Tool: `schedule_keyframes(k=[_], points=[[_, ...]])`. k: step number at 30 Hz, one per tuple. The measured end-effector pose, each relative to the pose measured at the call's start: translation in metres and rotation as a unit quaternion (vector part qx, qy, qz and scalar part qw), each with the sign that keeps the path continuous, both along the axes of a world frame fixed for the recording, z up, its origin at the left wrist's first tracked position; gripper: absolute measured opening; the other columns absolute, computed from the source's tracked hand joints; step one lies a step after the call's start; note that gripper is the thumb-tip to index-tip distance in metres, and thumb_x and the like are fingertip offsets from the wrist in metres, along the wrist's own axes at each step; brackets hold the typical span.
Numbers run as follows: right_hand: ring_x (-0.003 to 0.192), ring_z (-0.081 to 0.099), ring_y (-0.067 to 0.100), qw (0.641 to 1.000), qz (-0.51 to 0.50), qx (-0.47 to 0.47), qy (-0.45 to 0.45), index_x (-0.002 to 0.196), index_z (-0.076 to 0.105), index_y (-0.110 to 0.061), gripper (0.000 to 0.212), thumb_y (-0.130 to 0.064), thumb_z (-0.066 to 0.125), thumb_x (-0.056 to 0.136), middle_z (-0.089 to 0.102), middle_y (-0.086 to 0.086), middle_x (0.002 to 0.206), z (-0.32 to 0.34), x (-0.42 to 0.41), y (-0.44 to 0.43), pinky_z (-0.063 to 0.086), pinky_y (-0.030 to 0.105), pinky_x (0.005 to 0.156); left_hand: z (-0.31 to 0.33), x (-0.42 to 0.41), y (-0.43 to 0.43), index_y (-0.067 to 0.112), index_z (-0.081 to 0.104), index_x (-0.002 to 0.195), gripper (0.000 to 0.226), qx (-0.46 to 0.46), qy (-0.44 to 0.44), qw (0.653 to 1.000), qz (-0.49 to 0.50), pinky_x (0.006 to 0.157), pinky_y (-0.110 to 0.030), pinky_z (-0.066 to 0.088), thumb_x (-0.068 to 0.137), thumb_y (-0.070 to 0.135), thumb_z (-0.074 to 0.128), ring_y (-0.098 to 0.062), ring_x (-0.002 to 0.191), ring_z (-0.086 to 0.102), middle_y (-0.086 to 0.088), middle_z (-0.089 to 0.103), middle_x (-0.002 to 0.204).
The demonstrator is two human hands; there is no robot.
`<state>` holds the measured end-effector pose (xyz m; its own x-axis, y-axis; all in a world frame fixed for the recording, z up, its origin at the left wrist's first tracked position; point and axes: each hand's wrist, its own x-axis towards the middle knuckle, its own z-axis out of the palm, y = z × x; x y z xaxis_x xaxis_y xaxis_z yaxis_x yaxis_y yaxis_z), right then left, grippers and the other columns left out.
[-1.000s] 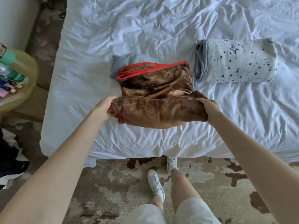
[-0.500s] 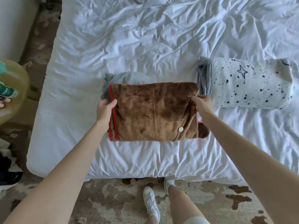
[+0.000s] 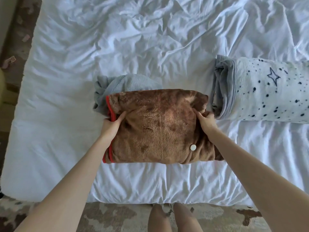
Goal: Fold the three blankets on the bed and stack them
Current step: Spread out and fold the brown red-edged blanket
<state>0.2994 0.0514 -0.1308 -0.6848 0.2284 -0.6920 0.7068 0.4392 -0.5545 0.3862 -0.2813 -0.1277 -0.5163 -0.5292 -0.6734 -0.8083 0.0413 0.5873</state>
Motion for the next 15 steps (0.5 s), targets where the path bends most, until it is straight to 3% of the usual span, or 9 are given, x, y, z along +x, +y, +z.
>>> schedule_keyframes(k=[4,7,10,13,15], points=[[0.128,0.047,0.036,0.997,0.005,0.073,-0.023,0.144,0.026,0.001,0.098,-0.069,0.054,0.082,0.04,0.017,0.145,-0.01,0.003,-0.002,0.04,0.047,0.107,-0.012,-0.003,0.003,0.005,0.059,0.119,0.094,-0.028,-0.044,0.998,-0.016,0.093,-0.041,0.048,0.065,0.081,0.063,-0.03,0.102,0.061,-0.013,0.064,0.118],[0.135,0.038,0.039,0.992,-0.014,0.12,-0.02,0.149,0.014,-0.001,0.101,-0.064,0.056,0.083,0.022,0.017,0.153,-0.005,0.011,-0.006,0.034,0.046,0.11,-0.008,0.004,0.002,0.007,0.055,0.13,0.115,0.067,-0.066,0.995,-0.026,0.103,-0.047,0.046,0.052,0.091,0.06,-0.032,0.108,0.061,-0.011,0.064,0.122],[0.127,0.046,0.037,0.994,-0.047,0.073,-0.067,0.147,0.022,-0.005,0.095,-0.06,0.062,0.082,0.039,0.017,0.144,0.006,0.018,0.0,0.04,0.045,0.106,0.003,0.019,0.003,0.007,0.052,0.132,0.129,0.135,-0.082,0.987,-0.015,0.104,-0.049,0.045,0.036,0.091,0.066,-0.032,0.108,0.06,-0.009,0.063,0.117],[0.1,0.059,0.028,0.986,-0.108,-0.048,-0.121,0.128,0.049,-0.007,0.072,-0.053,0.071,0.078,0.06,0.011,0.116,0.022,0.032,0.01,0.048,0.036,0.083,0.012,0.036,0.004,0.01,0.056,0.126,0.112,0.166,-0.065,0.984,-0.007,0.102,-0.048,0.048,0.043,0.083,0.074,-0.029,0.101,0.064,-0.008,0.067,0.111],[0.084,0.06,0.021,0.984,-0.122,-0.075,-0.11,0.107,0.055,-0.012,0.055,-0.05,0.075,0.075,0.063,0.007,0.101,0.034,0.043,0.016,0.046,0.029,0.065,0.022,0.043,0.002,0.009,0.06,0.119,0.104,0.169,-0.049,0.984,0.008,0.1,-0.047,0.049,0.045,0.079,0.078,-0.028,0.098,0.066,-0.008,0.07,0.107]])
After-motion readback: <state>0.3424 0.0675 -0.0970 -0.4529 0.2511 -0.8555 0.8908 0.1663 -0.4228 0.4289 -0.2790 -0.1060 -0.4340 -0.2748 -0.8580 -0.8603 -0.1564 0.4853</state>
